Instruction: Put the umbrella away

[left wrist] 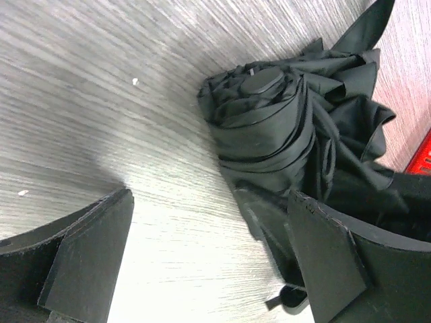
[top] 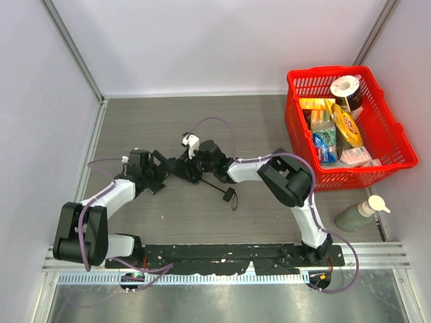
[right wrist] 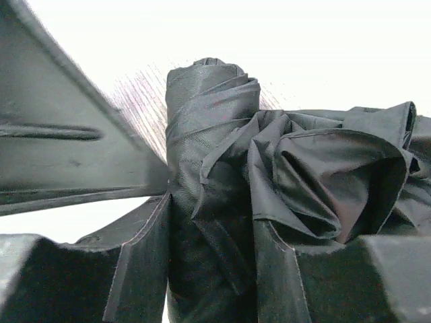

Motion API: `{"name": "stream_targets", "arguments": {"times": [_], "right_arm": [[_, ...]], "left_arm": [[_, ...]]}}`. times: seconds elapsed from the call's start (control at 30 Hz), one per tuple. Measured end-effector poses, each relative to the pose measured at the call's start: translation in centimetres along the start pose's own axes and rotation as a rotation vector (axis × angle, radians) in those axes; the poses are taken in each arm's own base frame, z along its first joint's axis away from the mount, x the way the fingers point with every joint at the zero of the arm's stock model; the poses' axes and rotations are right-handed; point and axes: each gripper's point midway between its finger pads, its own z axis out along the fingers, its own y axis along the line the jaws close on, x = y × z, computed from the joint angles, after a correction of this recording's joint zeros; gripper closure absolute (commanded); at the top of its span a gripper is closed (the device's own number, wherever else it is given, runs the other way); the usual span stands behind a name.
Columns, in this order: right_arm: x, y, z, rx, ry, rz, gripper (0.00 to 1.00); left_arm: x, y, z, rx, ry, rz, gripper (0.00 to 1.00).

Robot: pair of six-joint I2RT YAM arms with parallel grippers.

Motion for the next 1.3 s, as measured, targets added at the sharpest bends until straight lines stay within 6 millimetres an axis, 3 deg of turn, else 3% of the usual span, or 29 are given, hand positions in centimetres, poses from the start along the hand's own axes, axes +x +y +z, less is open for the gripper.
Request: {"name": "stream_targets", "arguments": {"times": [0.17, 0.43, 0.73, 0.9, 1.03, 1.2, 1.3], "right_arm": [[-0.1, -0.2, -0.2, -0.128, 0.003, 0.18, 0.99], [-0.1, -0.6, -0.6, -0.307, -0.012, 0.422, 0.99], [-0.1, -0.7, -0.8, -0.364, -0.001, 0.529, 0.99], [0.1, -0.1, -0.9, -0.412, 0.024, 0.546, 0.99], [0.0, -0.2, -1.0, -0.433, 0.041, 0.563, 0.99], [0.0, -0.5, -1.0, -0.452, 0.067, 0.591, 0.99], [-0.1, -0.5, -1.0, -0.457, 0.092, 0.607, 0.99]], "left_arm": [[0.5, 0.4, -0.7, 0.051, -0.003, 0.013, 0.01], [1.4, -1.8, 0.3, 0.206, 0.042, -0.035, 0.03], [0.8, -3.9, 2.6, 0.264, 0.089, -0.159, 0.18], [0.2, -4.4, 3.5, 0.197, 0.082, -0.167, 0.18], [0.3, -4.4, 4.1, 0.146, 0.088, -0.167, 0.34], [0.4, -3.9, 4.6, 0.082, 0.099, -0.166, 0.36], [0.6, -3.5, 5.1, 0.029, 0.111, -0.166, 0.59]]}}
